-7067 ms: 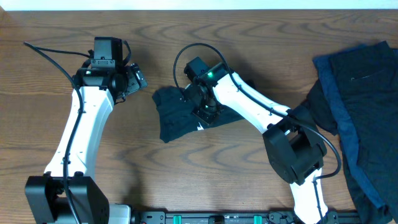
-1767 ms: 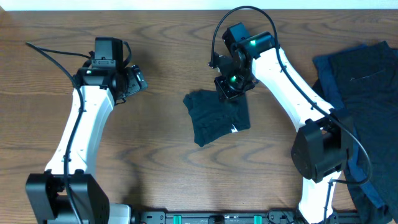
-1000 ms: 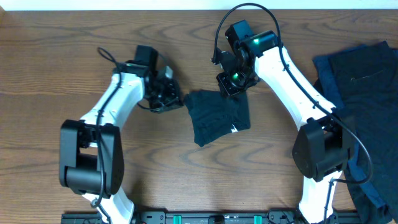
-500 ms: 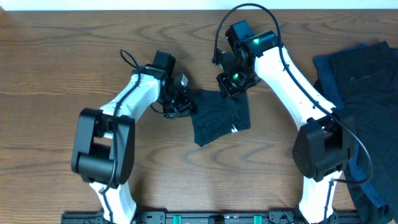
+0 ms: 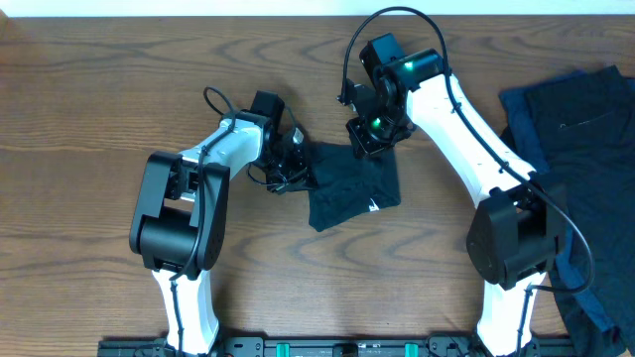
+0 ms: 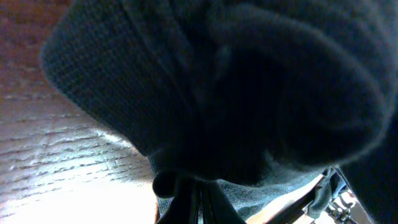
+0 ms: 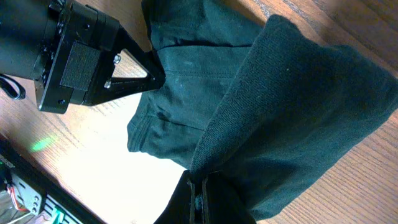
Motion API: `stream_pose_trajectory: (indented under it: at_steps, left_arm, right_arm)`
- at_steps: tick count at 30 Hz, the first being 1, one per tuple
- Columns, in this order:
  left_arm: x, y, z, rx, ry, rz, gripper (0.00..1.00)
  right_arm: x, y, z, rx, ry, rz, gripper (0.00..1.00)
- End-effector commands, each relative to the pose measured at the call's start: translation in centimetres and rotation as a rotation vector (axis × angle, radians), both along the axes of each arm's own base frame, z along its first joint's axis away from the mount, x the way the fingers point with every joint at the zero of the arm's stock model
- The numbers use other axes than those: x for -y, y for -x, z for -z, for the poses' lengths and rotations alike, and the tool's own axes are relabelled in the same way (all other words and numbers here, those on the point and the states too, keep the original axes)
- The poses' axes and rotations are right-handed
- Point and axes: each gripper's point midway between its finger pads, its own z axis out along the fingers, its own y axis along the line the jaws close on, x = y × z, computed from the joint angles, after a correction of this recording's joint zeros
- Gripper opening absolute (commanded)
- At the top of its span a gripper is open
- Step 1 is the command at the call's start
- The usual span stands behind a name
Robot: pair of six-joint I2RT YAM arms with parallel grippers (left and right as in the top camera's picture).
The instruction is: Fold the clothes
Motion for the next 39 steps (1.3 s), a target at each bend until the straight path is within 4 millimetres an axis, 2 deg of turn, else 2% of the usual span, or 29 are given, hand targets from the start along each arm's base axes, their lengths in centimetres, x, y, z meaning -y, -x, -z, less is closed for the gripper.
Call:
stream_pose_trajectory:
  at_steps: [1,12,18,31,35,39]
  left_arm:
    - [-0.2,0.5,0.9,-0.021,-0.012,0.001,0.06]
    - [-0.4,0.4,1.1,-0.014,-0.030,0.000,0.06]
    - [-0.5,0.4,1.2,-0.012,-0.038,0.000,0.06]
    - [-0.9,0.4,1.3,0.018,-0.056,0.038,0.06]
    - [-0.8,0.1,0.4,0.042,-0.050,0.037,0.06]
    - [-0.6,-0.6,-2.0,0.110,-0.035,0.035,0.06]
  right_arm:
    - [-0.6,0.1,-0.2,-0.017,-0.031,0.001,0.01]
    - [-2.0,1.5,-1.7,-0.042,-0.057,-0.045,0.01]
    - [-3.4,2.4,-1.5,-0.029,-0.039,-0.090,0.01]
    - [-4.0,2.9,0.0,-0.028,-0.001,-0.114,0.01]
    - [-4.6,3.2,0.4,-0.040,-0.015,-0.123,0.01]
    - [-5.0,3.4,0.9,-0.046,-0.011,-0.134,0.01]
